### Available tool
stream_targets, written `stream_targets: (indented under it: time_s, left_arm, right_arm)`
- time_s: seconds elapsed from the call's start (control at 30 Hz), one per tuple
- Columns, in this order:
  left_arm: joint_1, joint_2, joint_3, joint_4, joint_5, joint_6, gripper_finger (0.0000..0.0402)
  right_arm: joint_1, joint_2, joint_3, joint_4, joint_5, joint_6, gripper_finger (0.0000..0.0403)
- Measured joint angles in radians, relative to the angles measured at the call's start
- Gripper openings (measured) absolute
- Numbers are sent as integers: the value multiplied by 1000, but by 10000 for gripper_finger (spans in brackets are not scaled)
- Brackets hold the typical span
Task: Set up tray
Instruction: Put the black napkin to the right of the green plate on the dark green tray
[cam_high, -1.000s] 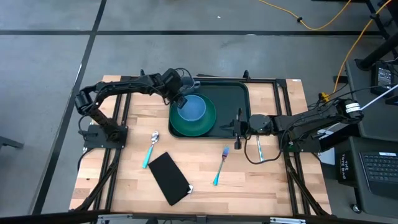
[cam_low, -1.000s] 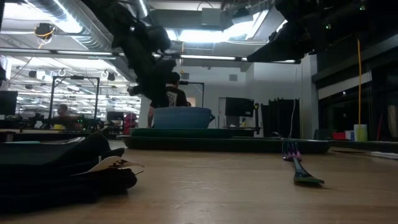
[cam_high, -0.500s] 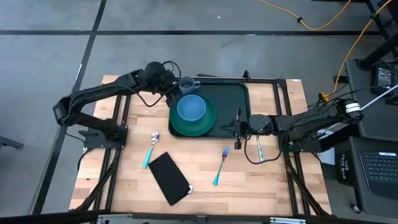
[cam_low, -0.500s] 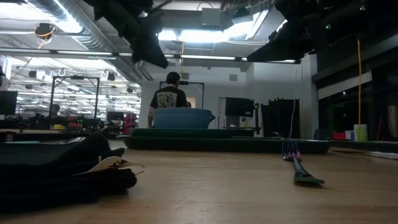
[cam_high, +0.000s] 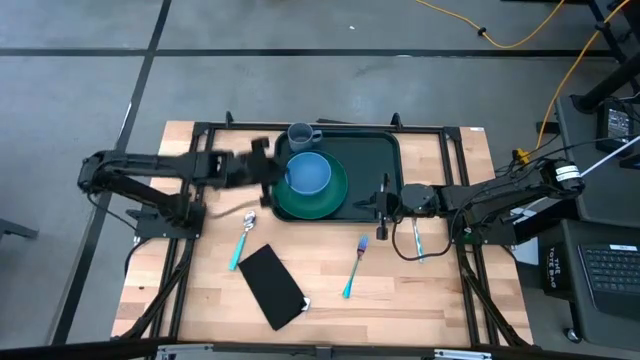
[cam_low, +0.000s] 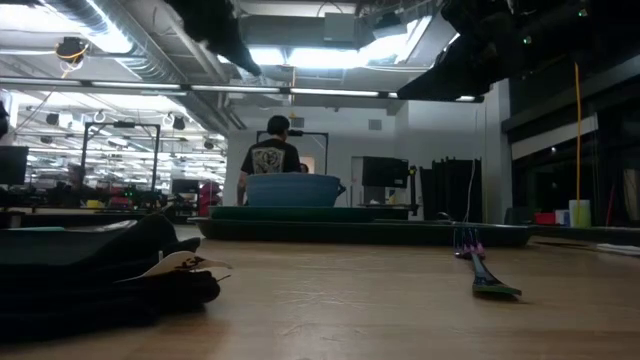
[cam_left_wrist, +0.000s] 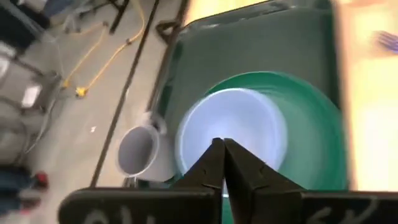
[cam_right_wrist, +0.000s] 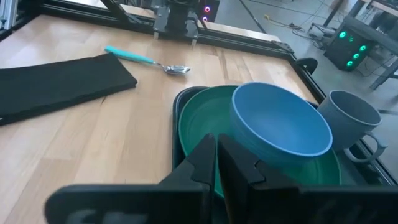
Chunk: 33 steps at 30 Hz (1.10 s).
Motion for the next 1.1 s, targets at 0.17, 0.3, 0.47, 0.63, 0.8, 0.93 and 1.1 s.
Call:
stream_targets:
  time_s: [0.17, 0.3, 0.47, 0.63, 0.8, 0.93, 1.1]
  left_arm:
    - [-257, 0, 0, -72, -97, -189, 1]
    - [-467, 49, 0, -69, -255, -236, 1]
    - [-619, 197, 0, 21, -356, -191, 1]
    - [-697, 336, 78, -26, -361, -224, 1]
    - [-757, 459, 206, -38, -297, -309, 1]
    - [-805, 591, 363, -201, -248, -385, 1]
    - [-861, 729, 593, -414, -183, -578, 1]
  right_arm:
    - [0, 0, 0, 0, 0, -23, 23]
    - [0, 0, 0, 0, 0, -52, 22]
    - [0, 0, 0, 1, 0, -50, 7]
    - [2, 0, 0, 0, 0, -8, 12]
    - [8, 0, 0, 0, -8, 6, 17]
    - [26, 0, 0, -1, -9, 1, 6]
    - [42, 0, 0, -2, -9, 9, 11]
